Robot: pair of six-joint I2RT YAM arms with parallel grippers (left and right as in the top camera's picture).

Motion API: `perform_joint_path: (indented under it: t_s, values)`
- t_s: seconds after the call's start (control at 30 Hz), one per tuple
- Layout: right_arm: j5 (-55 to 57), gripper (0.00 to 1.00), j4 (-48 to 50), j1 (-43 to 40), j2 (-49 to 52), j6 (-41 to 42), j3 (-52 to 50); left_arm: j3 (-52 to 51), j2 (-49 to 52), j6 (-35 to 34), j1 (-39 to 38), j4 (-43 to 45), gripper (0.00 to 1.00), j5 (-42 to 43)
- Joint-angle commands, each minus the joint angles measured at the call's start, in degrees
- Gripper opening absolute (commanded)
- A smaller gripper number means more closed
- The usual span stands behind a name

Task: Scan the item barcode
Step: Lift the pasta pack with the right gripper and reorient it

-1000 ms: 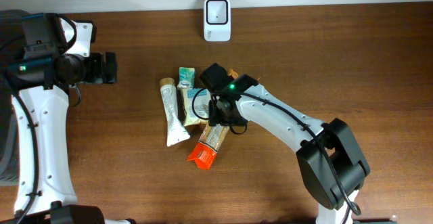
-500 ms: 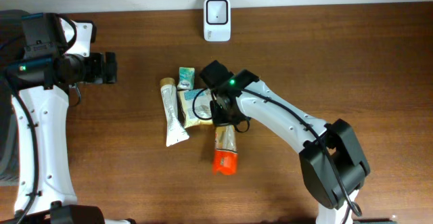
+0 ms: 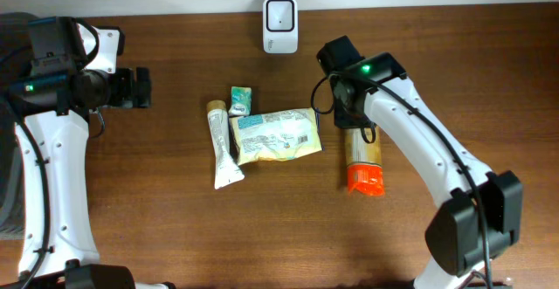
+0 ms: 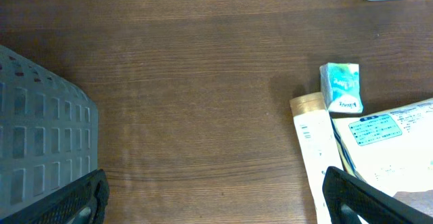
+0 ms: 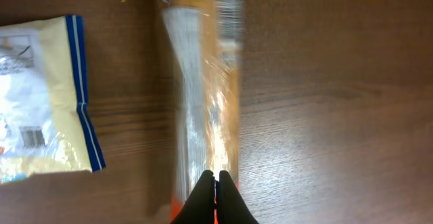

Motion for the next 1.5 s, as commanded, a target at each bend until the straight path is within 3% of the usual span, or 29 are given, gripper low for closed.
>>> perform_joint_path:
  t_s: [0.0, 0.1, 0.13, 0.23, 0.37, 0.57, 0.8, 0.83, 0.93, 1.03, 1.23, 1.4, 1.43, 1.47]
  values:
    - [1.4, 0.22, 0.4, 0.2, 4.7, 7.5, 0.6, 0.1, -1.5, 0.7, 0.0, 0.0, 0.99, -0.2]
    - [-5.2, 0.52, 1.2, 0.2, 5.4, 0.7, 0.7, 0.1, -1.5, 0.7, 0.0, 0.0, 0.99, -0.2]
    - [-9.6, 0.57, 1.2, 0.2, 5.4, -3.3, 0.7, 0.1, -1.5, 0.7, 0.0, 0.0, 0.99, -0.2]
    - [-17.9, 0.57, 0.0, 0.2, 5.6, -9.0, -0.3, 0.1, -1.5, 0.7, 0.0, 0.0, 0.99, -0.2]
    - [-25.2, 0.50, 3.2, 0.2, 5.6, -9.1, -7.9, 0.1, -1.5, 0.7, 0.0, 0.0, 0.99, -0.2]
    - [-28.2, 0.50, 8.6, -1.7, 5.6, -6.3, -18.4, 0.1, -1.5, 0.7, 0.0, 0.0, 0.99, -0.2]
    - [-27.1, 0.50, 13.4, -20.8, 5.6, -5.8, -24.8, 0.1, -1.5, 0.7, 0.0, 0.0, 0.99, -0.2]
    - [-26.8, 0.50, 16.1, -26.9, 5.6, -5.8, -24.8, 0.1, -1.5, 0.7, 0.0, 0.0, 0.99, -0.2]
    - [-27.9, 0.50, 22.5, -34.2, 5.6, -4.7, -24.7, 0.1, -1.5, 0.7, 0.0, 0.0, 0.99, -0.2]
    - [-39.4, 0.50, 34.9, -40.0, 5.6, -6.8, -24.7, 0.1, -1.5, 0.7, 0.0, 0.0, 0.99, -0.2]
    - [-47.6, 0.67, 54.2, -37.5, 5.7, -6.9, -24.7, 0.1, -1.5, 0.7, 0.0, 0.0, 0.99, -0.2]
    - [-46.8, 0.66, 52.9, -33.7, 5.6, -2.6, -23.1, 0.1, -1.5, 0.7, 0.0, 0.0, 0.99, -0.2]
    - [-44.3, 0.66, 50.1, -32.6, 5.5, -0.5, -21.8, 0.1, -1.5, 0.7, 0.0, 0.0, 0.99, -0.2]
    - [-38.5, 0.72, 44.7, -30.6, 5.5, 2.0, -19.3, 0.1, -1.5, 0.7, 0.0, 0.0, 0.99, -0.2]
